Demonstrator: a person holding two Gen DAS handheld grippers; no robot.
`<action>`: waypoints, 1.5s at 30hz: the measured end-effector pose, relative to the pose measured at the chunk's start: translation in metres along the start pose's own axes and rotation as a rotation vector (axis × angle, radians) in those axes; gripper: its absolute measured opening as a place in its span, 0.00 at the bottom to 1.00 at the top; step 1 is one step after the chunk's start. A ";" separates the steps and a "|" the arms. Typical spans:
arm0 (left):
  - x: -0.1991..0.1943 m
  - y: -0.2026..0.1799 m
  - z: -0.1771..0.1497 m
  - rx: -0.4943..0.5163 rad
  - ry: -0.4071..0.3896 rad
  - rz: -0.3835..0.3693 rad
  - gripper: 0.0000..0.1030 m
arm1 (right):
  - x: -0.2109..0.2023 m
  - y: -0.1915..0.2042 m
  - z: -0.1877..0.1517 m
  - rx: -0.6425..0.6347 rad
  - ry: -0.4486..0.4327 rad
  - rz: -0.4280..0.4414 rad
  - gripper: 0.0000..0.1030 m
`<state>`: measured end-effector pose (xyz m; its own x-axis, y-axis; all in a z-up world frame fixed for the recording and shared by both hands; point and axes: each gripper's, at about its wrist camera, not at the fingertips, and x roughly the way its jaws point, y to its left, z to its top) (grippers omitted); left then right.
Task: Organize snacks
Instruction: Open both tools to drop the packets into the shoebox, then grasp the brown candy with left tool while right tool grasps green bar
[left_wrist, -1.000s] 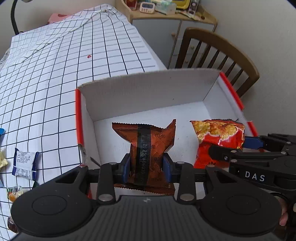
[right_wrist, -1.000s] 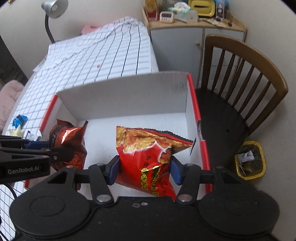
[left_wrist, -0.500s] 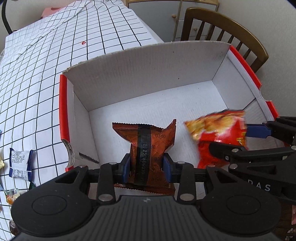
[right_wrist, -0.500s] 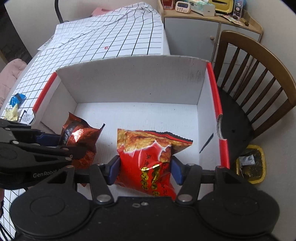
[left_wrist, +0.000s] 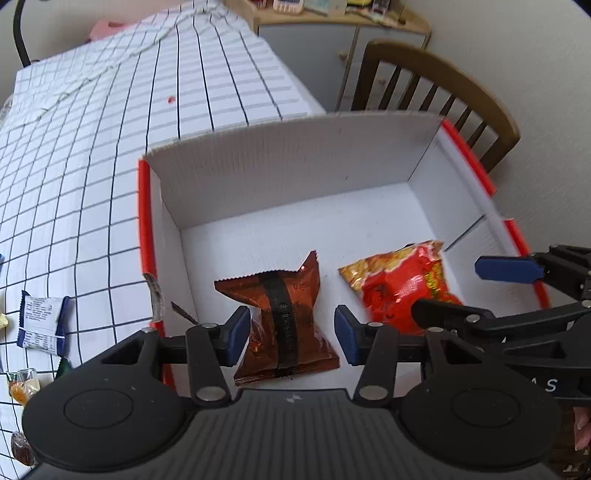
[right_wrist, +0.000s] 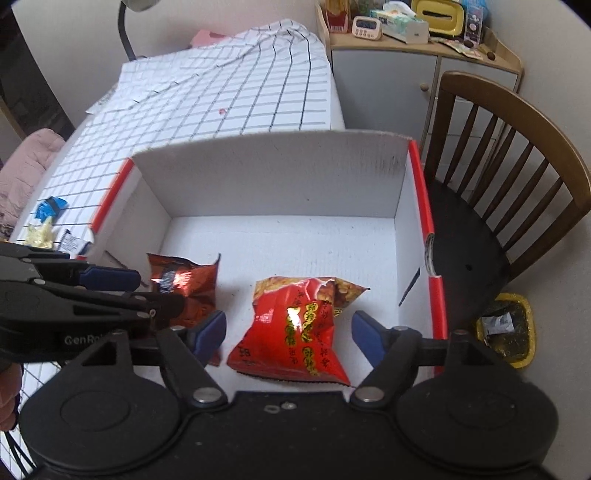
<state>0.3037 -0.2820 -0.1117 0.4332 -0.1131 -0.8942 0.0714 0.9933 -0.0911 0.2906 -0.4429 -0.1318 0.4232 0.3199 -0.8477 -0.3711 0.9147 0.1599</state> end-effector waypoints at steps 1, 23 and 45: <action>-0.005 -0.001 -0.001 0.002 -0.012 0.000 0.48 | -0.004 0.002 0.000 0.000 -0.007 0.004 0.73; -0.121 0.041 -0.046 -0.064 -0.274 -0.019 0.56 | -0.099 0.054 -0.012 -0.019 -0.233 0.126 0.85; -0.189 0.192 -0.129 -0.189 -0.360 -0.007 0.83 | -0.097 0.201 -0.043 -0.087 -0.335 0.219 1.00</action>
<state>0.1198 -0.0672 -0.0170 0.7223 -0.0879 -0.6860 -0.0761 0.9758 -0.2051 0.1392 -0.3005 -0.0397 0.5669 0.5805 -0.5844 -0.5445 0.7965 0.2629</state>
